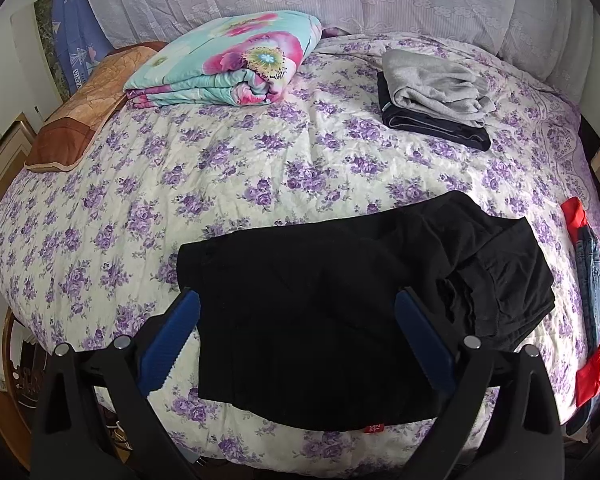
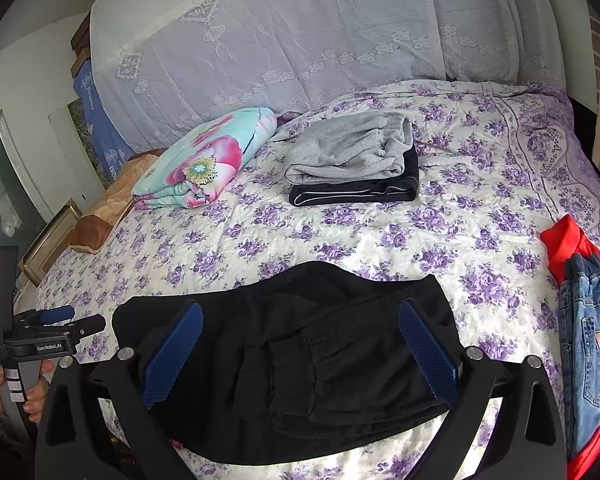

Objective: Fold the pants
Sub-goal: 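Position both grippers open over the waistband of the black pants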

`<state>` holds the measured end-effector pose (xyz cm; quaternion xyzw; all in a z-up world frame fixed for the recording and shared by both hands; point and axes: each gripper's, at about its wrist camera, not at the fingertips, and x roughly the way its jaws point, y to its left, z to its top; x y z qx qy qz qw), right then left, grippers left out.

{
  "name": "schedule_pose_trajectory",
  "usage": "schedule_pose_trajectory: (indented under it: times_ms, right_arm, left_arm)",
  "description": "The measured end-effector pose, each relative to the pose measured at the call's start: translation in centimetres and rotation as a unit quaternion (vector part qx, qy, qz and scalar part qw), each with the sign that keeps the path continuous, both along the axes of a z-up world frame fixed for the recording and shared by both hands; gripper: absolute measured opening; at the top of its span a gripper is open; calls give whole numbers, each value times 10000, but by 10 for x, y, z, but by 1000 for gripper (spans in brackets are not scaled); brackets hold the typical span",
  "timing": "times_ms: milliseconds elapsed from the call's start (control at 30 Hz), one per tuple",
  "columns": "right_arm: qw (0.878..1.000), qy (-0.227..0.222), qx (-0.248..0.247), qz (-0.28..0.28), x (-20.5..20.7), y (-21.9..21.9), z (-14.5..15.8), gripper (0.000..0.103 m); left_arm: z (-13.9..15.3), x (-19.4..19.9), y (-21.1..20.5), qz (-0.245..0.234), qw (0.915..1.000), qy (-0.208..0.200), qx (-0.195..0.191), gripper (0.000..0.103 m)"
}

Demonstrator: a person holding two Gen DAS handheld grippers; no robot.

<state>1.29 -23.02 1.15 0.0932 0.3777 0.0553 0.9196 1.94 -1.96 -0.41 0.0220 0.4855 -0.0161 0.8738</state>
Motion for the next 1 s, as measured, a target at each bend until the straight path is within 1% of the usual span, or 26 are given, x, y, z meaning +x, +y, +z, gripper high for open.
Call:
schedule_pose_trajectory:
  times_ms: [200,233,300,567,1000]
  right_arm:
    - [10000,-2,15,6,-1,1,-1,99]
    - [10000,-1,16,3,0,1,-1,99]
    - [10000,6,14,-6,0,1,-1,99]
    - [10000,4,9,-31,-3,1,-1,99]
    - [10000,15,6,-24,-3,1,-1,99]
  left_arm:
    - [-3,11,-12,-7,10000,-15,23,96]
    - [-3,7,-2,-28,10000,-9,-6,97]
    - [-5,11,-4,-36,10000,-19,-13,97]
    - [1,5,-1,-50,10000,-51,-25,97]
    - [2,5,-2,-58,10000,-46,-19,98]
